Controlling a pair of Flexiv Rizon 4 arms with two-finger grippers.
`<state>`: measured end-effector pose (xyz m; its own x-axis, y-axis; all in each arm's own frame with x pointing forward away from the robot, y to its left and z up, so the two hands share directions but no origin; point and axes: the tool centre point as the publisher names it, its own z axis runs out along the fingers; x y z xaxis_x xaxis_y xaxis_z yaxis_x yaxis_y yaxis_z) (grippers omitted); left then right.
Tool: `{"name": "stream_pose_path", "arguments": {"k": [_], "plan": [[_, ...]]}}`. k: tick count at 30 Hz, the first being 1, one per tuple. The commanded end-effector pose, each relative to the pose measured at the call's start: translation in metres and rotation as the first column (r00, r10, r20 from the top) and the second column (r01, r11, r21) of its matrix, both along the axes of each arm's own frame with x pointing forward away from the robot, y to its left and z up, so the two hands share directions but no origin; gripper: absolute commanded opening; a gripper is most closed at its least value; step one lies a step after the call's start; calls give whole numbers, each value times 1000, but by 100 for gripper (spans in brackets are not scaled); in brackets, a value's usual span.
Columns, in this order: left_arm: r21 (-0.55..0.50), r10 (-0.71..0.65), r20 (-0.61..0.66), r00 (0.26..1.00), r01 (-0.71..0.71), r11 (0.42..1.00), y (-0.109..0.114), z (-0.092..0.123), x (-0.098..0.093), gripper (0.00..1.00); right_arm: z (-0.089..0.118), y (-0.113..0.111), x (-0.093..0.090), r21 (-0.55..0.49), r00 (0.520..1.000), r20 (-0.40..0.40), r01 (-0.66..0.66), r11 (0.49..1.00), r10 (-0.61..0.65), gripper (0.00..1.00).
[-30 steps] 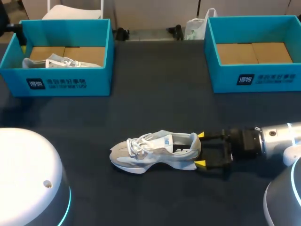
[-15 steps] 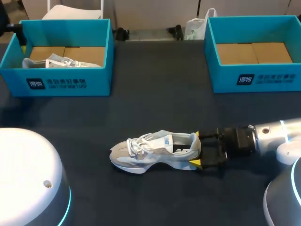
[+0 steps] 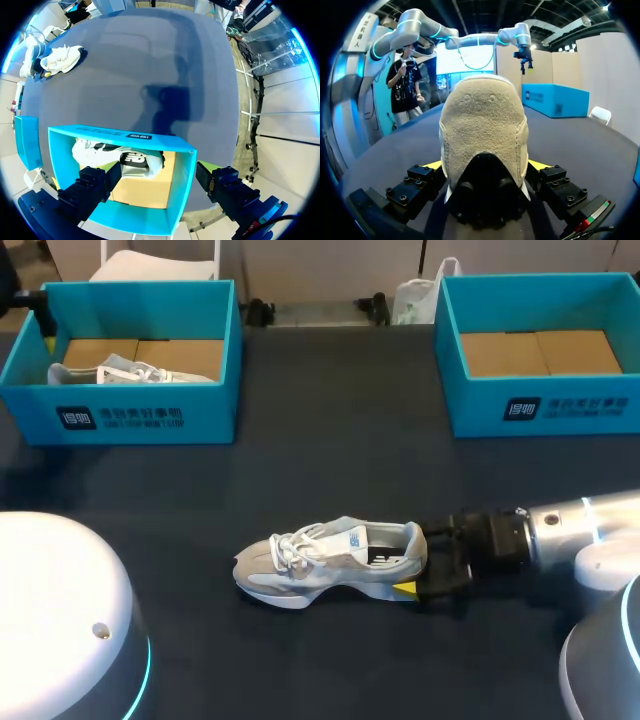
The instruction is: Take the shoe out of the shoebox, open the shoe tongue, remove and reinsert the insole, then place the shoe into the shoebox
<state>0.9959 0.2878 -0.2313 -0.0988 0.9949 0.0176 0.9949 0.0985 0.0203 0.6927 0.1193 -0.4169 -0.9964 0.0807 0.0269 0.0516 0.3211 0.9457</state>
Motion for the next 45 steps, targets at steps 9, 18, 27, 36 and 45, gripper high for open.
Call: {"name": "stream_pose_path", "arguments": {"k": [9, 18, 27, 36, 45], "plan": [[3, 0, 3, 1000, 0, 1000, 0, 0, -2, 100, -4, 12, 1, -5, 1000, -3, -1, 1000, 1, 100], [3, 0, 3, 1000, 0, 1000, 0, 0, -2, 100, -4, 18, 1, -15, 1000, -4, 0, 1000, 0, 100], [3, 0, 3, 1000, 0, 1000, 0, 0, -2, 100, -6, 19, 2, -15, 1000, -1, 17, 1000, -17, 0], [3, 0, 3, 1000, 0, 1000, 0, 0, -2, 100, -6, 20, 2, -26, 1000, 1, 24, 999, -24, 0], [3, 0, 3, 1000, 0, 1000, 0, 0, -2, 100, -6, 20, 2, -26, 1000, 1, 24, 999, -24, 0]]}}
